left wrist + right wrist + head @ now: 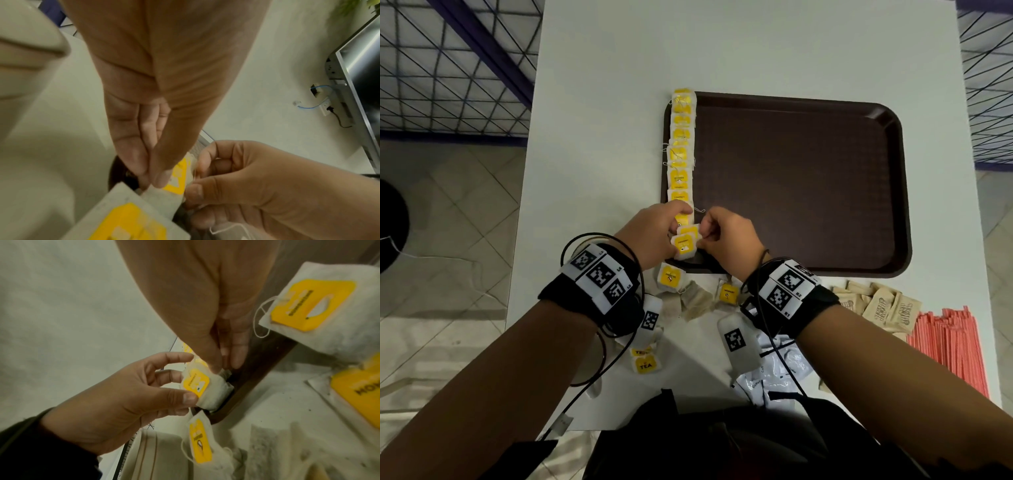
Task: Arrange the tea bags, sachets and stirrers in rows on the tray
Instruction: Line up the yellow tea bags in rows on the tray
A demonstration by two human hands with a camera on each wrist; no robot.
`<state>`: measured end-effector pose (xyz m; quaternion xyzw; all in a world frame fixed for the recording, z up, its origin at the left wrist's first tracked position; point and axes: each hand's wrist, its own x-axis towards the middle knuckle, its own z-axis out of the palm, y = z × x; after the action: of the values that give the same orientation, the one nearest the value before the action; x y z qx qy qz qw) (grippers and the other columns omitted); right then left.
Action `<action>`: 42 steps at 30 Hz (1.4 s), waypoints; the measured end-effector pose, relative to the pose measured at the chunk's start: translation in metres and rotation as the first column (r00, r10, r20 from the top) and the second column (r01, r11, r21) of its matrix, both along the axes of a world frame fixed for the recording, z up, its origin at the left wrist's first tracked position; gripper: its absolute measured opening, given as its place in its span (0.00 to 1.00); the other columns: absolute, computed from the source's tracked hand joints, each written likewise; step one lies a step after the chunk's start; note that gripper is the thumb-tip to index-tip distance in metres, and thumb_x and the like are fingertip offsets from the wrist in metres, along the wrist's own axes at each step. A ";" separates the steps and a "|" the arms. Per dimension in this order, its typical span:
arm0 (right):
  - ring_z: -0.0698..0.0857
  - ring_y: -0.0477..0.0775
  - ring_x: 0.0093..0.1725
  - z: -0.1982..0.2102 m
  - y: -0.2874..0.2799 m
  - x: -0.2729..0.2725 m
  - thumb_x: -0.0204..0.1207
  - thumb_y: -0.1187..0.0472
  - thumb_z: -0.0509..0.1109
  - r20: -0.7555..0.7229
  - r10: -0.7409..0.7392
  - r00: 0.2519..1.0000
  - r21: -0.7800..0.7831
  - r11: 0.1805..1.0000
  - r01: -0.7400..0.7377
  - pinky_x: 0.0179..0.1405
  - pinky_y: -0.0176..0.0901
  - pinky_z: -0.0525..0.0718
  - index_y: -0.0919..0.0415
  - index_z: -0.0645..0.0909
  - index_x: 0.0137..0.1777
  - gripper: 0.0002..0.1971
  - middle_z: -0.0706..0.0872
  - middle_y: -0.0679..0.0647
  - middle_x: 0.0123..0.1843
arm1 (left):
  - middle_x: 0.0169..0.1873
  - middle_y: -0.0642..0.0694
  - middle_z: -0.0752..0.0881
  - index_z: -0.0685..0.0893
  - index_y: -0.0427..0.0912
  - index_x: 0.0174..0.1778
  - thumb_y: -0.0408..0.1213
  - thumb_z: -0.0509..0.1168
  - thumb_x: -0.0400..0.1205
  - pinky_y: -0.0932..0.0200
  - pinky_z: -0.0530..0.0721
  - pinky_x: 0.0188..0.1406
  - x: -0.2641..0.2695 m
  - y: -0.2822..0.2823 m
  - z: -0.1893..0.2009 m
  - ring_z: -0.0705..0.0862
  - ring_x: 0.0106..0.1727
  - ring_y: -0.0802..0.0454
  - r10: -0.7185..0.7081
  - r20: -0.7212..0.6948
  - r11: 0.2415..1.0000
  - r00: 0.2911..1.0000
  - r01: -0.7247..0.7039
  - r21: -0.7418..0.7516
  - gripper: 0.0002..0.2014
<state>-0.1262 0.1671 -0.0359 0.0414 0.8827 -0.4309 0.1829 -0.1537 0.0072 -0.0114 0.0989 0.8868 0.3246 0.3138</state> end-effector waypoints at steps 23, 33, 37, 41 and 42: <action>0.83 0.49 0.48 0.029 0.065 0.012 0.72 0.60 0.74 0.308 0.356 0.882 0.214 0.877 -0.429 0.52 0.38 0.78 0.58 0.81 0.60 0.16 0.86 0.53 0.51 | 0.35 0.53 0.81 0.86 0.39 0.49 0.28 0.62 0.79 0.64 0.76 0.43 -0.004 -0.006 -0.003 0.80 0.39 0.54 0.092 -0.166 0.996 0.982 -0.090 0.021 0.08; 0.82 0.54 0.49 0.007 0.003 0.019 0.70 0.56 0.75 -0.088 0.148 0.985 0.102 0.985 -0.139 0.54 0.57 0.80 0.54 0.81 0.56 0.15 0.84 0.48 0.45 | 0.35 0.46 0.85 0.84 0.43 0.40 0.28 0.65 0.74 0.54 0.83 0.44 -0.007 -0.003 -0.006 0.83 0.40 0.47 0.081 -0.199 0.991 0.977 -0.100 -0.085 0.06; 0.82 0.54 0.39 0.006 -0.013 0.013 0.68 0.54 0.76 0.041 0.087 0.995 0.097 0.991 -0.091 0.46 0.54 0.81 0.54 0.71 0.44 0.15 0.81 0.47 0.37 | 0.37 0.47 0.85 0.84 0.43 0.42 0.31 0.65 0.75 0.54 0.82 0.45 -0.008 -0.003 -0.006 0.83 0.43 0.47 0.080 -0.196 0.982 0.977 -0.111 -0.152 0.05; 0.79 0.57 0.38 0.003 -0.016 0.009 0.68 0.59 0.75 0.122 0.064 0.990 0.097 0.992 -0.076 0.42 0.50 0.78 0.56 0.70 0.38 0.14 0.78 0.49 0.34 | 0.34 0.51 0.82 0.84 0.43 0.41 0.31 0.65 0.74 0.57 0.78 0.43 -0.009 -0.005 -0.007 0.83 0.43 0.47 0.102 -0.176 0.977 0.979 -0.132 -0.165 0.05; 0.78 0.55 0.37 0.003 -0.015 0.008 0.67 0.61 0.76 0.124 0.055 0.991 0.081 0.995 -0.066 0.41 0.47 0.78 0.56 0.71 0.37 0.13 0.79 0.50 0.35 | 0.34 0.52 0.82 0.84 0.43 0.40 0.31 0.65 0.74 0.58 0.77 0.43 -0.009 -0.005 -0.007 0.82 0.43 0.47 0.103 -0.175 0.978 0.979 -0.132 -0.163 0.05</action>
<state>-0.1182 0.1520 -0.0333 0.0484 0.8882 -0.3842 0.2473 -0.1630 0.0017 -0.0185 0.0451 0.9390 0.2547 0.2266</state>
